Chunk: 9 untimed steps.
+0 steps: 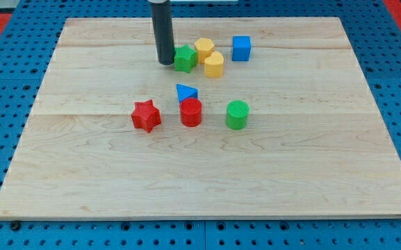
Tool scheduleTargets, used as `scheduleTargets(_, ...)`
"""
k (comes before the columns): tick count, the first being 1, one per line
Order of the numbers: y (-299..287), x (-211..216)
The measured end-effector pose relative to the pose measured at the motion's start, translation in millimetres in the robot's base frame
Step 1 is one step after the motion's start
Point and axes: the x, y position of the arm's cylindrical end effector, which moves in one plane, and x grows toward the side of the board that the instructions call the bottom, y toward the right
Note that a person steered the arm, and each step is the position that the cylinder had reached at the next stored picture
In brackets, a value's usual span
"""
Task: Separate the red circle and the blue triangle
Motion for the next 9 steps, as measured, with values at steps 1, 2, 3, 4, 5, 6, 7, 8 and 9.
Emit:
scheduleTargets(1,5,7)
scheduleTargets(2,1,13)
scheduleTargets(3,-27,17)
scheduleTargets(4,-67,26)
scheduleTargets(5,-89,50)
scheduleTargets(6,-89,71)
scheduleTargets(7,-89,74)
scheduleTargets(8,-89,79)
scheduleTargets(9,-84,107)
